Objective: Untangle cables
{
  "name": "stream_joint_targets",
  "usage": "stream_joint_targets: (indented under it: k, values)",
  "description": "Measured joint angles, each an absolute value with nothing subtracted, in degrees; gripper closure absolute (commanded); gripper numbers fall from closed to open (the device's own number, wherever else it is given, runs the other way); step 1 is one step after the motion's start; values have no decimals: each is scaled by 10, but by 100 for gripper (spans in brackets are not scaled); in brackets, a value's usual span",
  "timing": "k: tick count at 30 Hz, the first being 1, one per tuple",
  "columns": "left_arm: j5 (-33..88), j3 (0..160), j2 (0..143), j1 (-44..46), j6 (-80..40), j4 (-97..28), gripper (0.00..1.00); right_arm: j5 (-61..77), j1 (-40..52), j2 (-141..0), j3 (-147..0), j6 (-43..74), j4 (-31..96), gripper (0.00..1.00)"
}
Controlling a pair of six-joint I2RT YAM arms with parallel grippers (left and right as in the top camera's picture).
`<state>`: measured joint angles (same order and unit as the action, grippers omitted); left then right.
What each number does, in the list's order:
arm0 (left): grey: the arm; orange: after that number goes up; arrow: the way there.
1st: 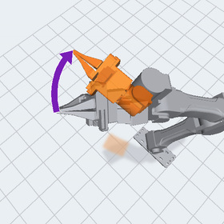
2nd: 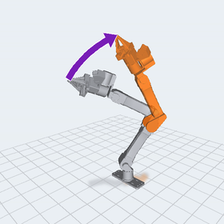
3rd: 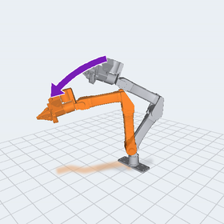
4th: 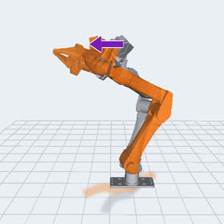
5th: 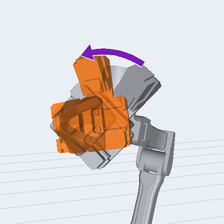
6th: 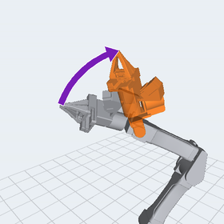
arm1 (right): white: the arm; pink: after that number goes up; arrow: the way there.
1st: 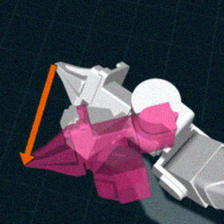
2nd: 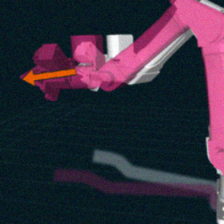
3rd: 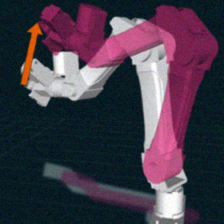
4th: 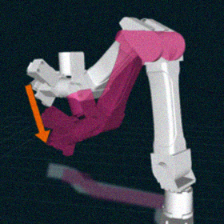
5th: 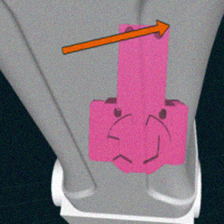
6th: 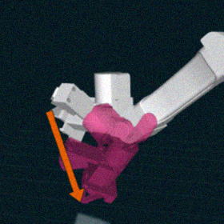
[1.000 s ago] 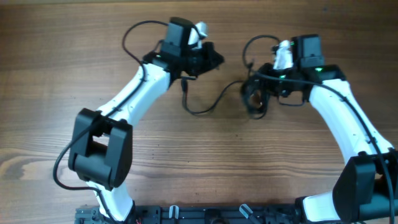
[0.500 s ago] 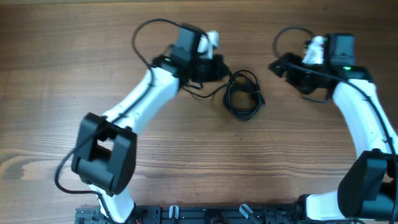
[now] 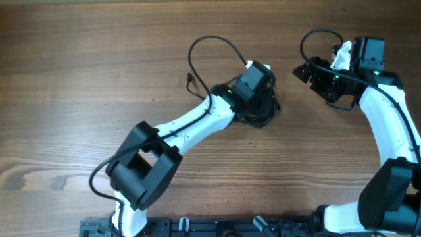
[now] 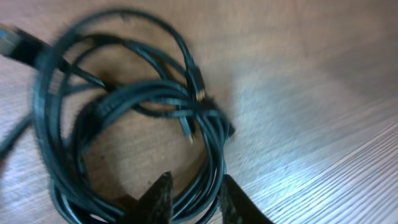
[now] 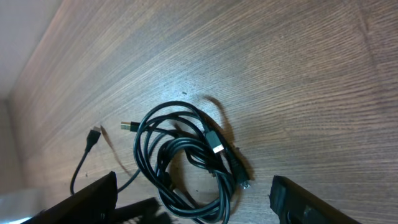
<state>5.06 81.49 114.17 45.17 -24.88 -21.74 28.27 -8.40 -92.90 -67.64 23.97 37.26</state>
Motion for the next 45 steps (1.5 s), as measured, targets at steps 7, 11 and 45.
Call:
stream_joint_targets:
  k: [7, 11, 45]
  values:
    - [36, 815, 1155, 455, -140, -280, 51, 283, -84, -929, -676, 235, 383, 19]
    - [27, 815, 1156, 454, -52, -301, 48, 283, -84, -929, -676, 230, 386, 19]
    - [31, 815, 1224, 370, -188, -163, 96, 283, -83, -929, -676, 222, 390, 19]
